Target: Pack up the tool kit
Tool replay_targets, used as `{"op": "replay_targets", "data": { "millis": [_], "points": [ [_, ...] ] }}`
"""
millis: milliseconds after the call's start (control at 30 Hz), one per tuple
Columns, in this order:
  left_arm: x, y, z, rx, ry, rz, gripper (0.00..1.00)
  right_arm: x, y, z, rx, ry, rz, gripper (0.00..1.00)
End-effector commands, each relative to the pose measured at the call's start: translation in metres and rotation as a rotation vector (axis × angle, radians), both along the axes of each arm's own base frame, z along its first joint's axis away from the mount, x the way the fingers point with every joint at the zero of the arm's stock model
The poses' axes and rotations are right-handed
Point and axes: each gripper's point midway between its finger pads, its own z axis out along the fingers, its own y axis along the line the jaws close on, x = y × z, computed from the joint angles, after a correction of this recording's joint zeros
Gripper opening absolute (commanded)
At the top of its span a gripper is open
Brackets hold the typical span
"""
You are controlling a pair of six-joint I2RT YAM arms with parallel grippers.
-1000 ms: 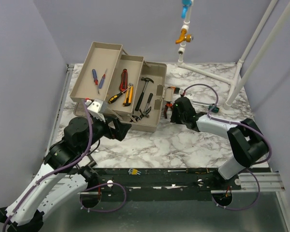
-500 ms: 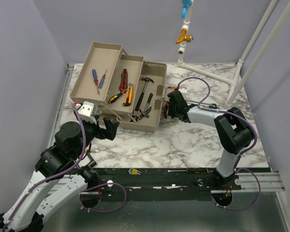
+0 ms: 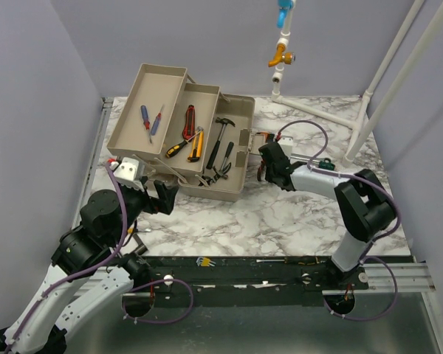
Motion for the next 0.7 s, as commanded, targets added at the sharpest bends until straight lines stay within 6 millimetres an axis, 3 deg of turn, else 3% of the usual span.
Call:
{"op": "replay_targets", "data": {
  "millis": [0,133,233,367,433,533,667],
  "points": [
    [0.001,0.009,0.000,0.014,-0.016,0.034,0.99,-0.007,-0.026,0.040,-0.024,-0.087,-0.090,0.03],
    [0.001,0.012,0.000,0.011,-0.022,0.050,0.98,-0.021,-0.056,0.055,-0.089,-0.108,-0.209,0.01],
    [0.001,0.014,0.001,0.005,-0.029,0.060,0.99,-0.028,-0.075,0.076,-0.109,-0.169,-0.294,0.01],
    [-0.001,0.015,0.004,-0.001,-0.041,0.060,0.99,-0.027,-0.077,0.123,-0.036,-0.276,-0.302,0.01],
    [-0.001,0.016,0.005,-0.003,-0.044,0.063,0.98,-0.022,-0.059,0.153,0.062,-0.343,-0.210,0.01],
    [-0.001,0.016,0.006,-0.009,-0.051,0.060,0.99,-0.017,-0.012,0.200,0.252,-0.421,0.021,0.01],
    [0.000,0.018,0.007,-0.023,-0.052,0.079,0.98,-0.014,0.048,0.238,0.432,-0.408,0.262,0.01]
  ]
}}
